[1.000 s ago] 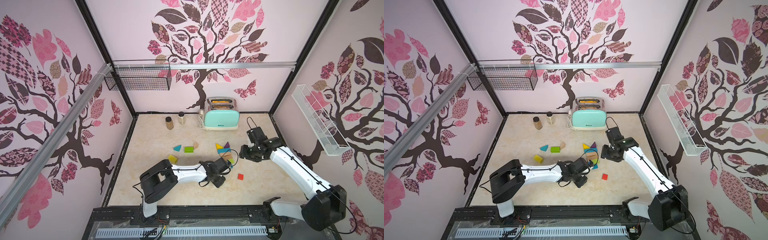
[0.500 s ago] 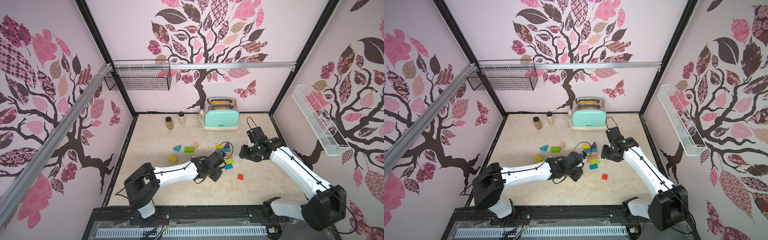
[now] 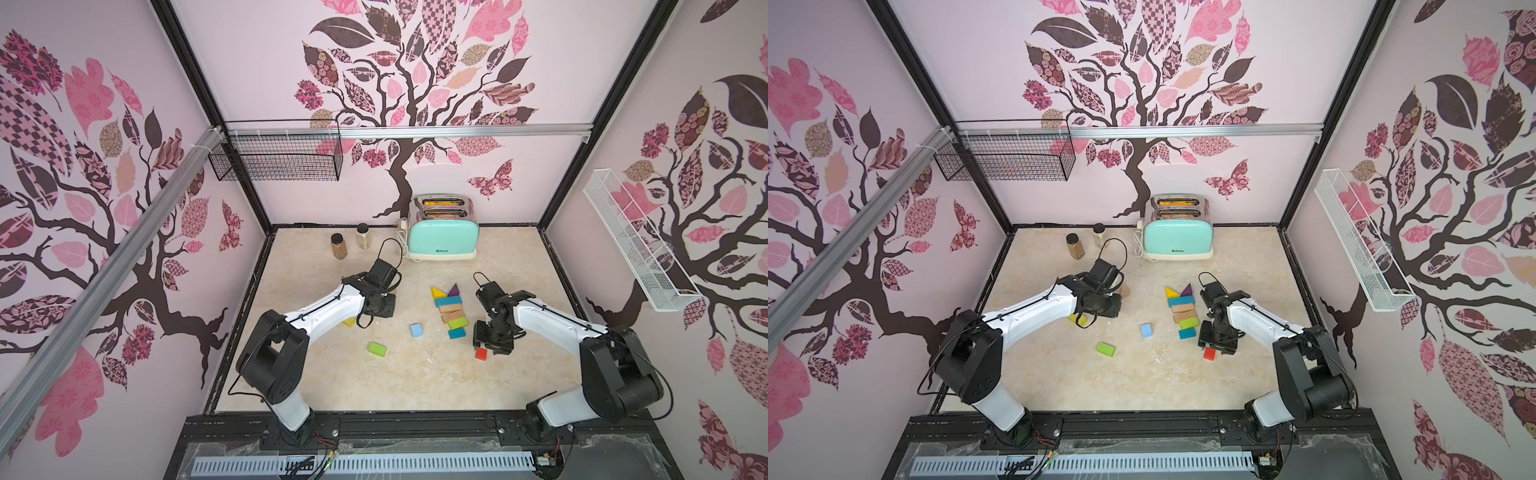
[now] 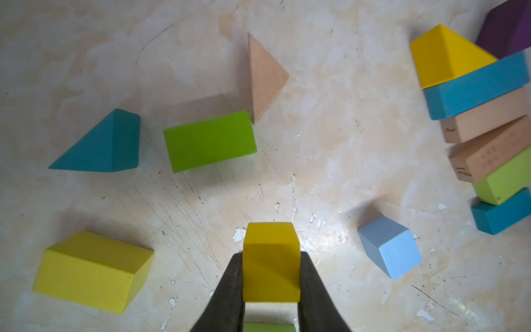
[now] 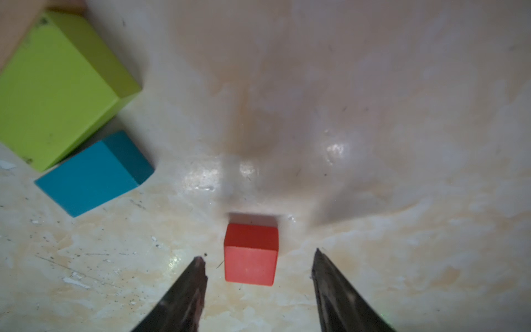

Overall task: Assemble a carrot with building blocks
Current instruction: Place the building block at the center of the board, then pick up the building block from the center of the board.

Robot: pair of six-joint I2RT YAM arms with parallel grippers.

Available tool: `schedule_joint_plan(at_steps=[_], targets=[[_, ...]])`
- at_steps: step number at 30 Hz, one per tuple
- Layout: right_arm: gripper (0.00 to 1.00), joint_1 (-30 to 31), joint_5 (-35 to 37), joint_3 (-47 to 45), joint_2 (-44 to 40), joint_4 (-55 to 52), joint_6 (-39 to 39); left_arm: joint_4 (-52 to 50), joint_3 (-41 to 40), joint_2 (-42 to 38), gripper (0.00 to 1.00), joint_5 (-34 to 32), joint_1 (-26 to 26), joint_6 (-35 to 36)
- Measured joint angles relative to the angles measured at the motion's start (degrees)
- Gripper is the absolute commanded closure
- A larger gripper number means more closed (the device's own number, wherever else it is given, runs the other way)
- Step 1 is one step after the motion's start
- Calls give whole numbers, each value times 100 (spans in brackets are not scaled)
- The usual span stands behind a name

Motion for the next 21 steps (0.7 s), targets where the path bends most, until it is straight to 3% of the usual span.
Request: schedule_joint_plan(at_steps=[5, 12, 16, 19, 21], targets=[[41, 289, -44, -63, 210, 236, 201, -7, 0, 387, 69, 42, 151, -4], [60, 339, 17, -98, 337, 278, 319, 42, 42, 625, 59, 87, 225, 15], [73, 337, 50, -35, 415, 221, 273, 68, 42, 678, 47, 166, 238, 22], [77, 393, 61, 87, 522, 188, 210, 96, 42, 678, 35, 197, 249, 9], [79, 463, 74, 216, 623, 179, 125, 125, 24, 651, 33, 219, 254, -4]])
